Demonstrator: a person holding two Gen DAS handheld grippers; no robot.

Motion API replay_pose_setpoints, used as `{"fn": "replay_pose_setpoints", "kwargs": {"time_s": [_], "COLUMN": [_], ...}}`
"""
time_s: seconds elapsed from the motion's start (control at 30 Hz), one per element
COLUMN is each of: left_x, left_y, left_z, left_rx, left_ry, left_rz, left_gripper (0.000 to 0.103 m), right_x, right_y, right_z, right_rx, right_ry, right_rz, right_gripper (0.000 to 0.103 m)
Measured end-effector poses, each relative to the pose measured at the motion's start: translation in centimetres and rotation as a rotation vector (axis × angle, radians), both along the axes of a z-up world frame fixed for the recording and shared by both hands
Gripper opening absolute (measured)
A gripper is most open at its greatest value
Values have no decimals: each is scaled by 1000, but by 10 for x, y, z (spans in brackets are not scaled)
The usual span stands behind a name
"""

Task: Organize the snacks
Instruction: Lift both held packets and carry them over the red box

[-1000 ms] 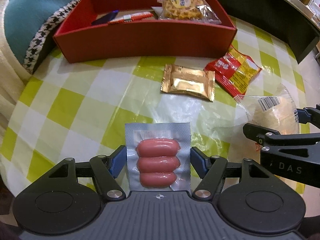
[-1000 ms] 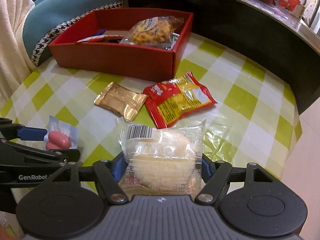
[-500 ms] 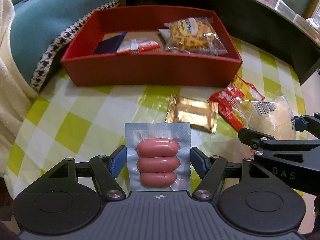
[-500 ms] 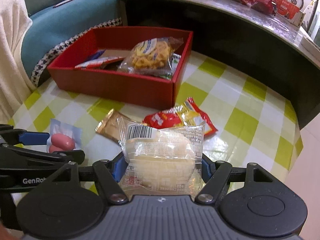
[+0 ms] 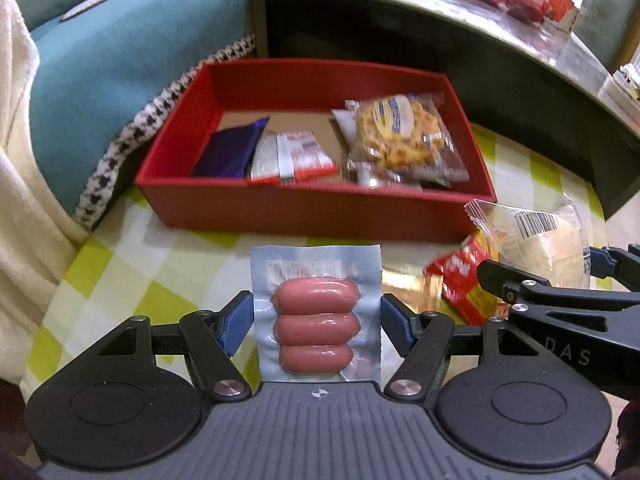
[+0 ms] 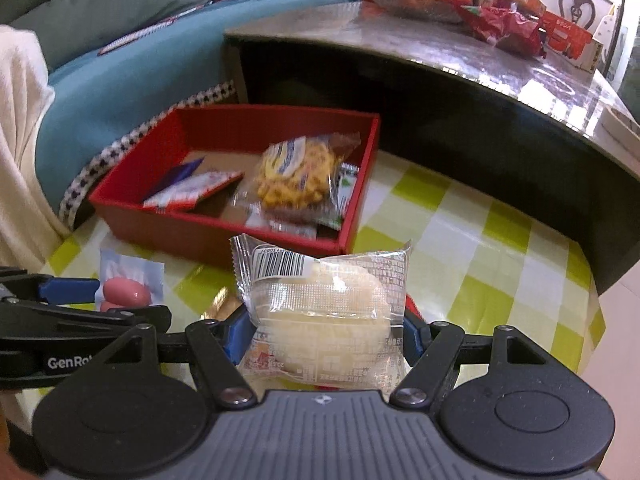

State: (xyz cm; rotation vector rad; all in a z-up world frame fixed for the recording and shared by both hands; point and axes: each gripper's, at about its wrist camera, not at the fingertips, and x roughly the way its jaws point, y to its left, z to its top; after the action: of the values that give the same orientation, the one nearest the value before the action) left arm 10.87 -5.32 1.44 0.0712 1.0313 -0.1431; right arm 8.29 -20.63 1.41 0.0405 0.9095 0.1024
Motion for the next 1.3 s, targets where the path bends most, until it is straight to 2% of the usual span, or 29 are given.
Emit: {"fn": "replay_pose_setpoints", "kwargs": {"time_s": [0.2,0.7,0.9,1.3], "left_x": [18,60,79,112], "left_y": [-1,-3,-7,-8], "left_z": [13,23,25,15], "left_rx": [-6,10,19,50], "left_ry": [-35,-84,-100,-98], "left_rz": [12,42,49,78], "left_gripper": [74,74,74,73], "right_x": [16,61,81,115], "right_y": [-2,-5,-10,-4], "right_z": [9,15,12,-3], "right_rx": [17,43,79,83], "right_ry": [-29,-56,-55,-36], "right_rz": [-24,-49,-67,-61], "right_gripper": [73,73,73,73]}}
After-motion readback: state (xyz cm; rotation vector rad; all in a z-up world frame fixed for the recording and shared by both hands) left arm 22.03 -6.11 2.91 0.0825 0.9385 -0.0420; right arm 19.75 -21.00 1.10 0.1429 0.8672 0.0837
